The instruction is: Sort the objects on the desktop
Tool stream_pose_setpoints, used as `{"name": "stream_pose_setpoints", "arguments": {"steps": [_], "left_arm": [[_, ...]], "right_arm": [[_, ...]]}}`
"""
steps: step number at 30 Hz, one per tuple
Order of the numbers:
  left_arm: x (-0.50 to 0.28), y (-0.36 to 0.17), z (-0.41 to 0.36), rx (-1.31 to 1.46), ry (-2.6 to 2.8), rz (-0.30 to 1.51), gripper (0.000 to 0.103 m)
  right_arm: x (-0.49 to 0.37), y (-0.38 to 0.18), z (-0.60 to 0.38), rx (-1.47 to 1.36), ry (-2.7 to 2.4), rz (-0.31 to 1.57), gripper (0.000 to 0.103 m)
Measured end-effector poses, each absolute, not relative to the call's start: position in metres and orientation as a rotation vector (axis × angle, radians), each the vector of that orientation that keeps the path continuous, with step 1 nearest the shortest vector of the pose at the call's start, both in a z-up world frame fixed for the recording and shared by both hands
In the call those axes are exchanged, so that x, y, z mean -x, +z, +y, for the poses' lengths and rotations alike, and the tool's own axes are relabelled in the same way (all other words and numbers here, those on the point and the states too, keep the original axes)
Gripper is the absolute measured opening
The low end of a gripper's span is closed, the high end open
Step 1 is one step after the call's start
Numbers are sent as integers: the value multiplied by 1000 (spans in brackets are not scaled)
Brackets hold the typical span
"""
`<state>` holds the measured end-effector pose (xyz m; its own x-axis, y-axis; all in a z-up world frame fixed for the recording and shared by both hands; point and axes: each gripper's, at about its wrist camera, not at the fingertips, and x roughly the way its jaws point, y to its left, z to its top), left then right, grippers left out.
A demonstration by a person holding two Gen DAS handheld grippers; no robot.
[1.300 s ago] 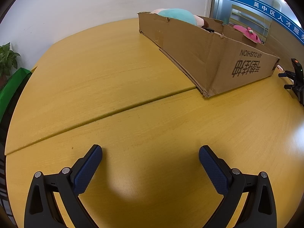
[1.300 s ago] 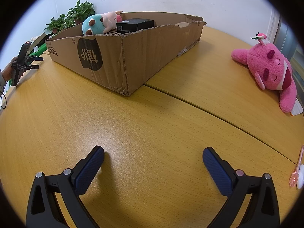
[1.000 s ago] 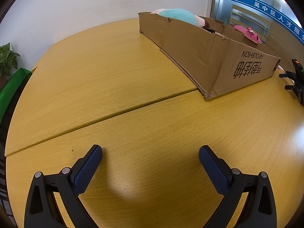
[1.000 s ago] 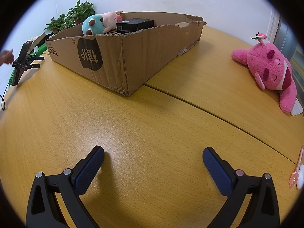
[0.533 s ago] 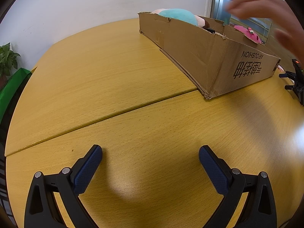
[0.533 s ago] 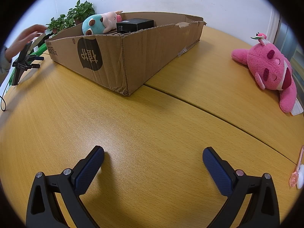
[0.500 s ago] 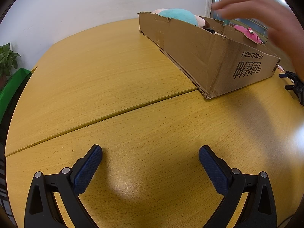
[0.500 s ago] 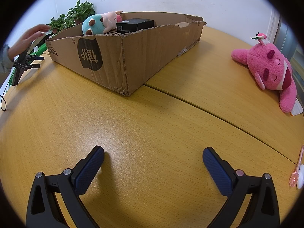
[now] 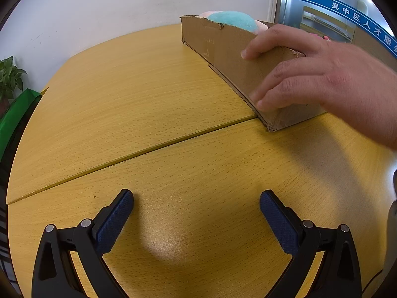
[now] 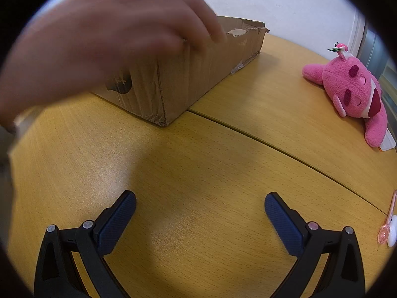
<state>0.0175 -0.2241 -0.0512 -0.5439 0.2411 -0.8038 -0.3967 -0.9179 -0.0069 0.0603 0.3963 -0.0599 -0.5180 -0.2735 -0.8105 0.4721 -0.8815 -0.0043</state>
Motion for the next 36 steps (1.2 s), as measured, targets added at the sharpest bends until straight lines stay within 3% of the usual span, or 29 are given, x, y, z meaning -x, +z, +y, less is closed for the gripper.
{"name": "stream_pose_setpoints", "arguments": {"steps": [36], "left_arm": [[-17, -50, -224, 1247, 2467, 249, 103]], "right_arm": [[-55, -57, 398, -1222, -2398, 312, 103]]}}
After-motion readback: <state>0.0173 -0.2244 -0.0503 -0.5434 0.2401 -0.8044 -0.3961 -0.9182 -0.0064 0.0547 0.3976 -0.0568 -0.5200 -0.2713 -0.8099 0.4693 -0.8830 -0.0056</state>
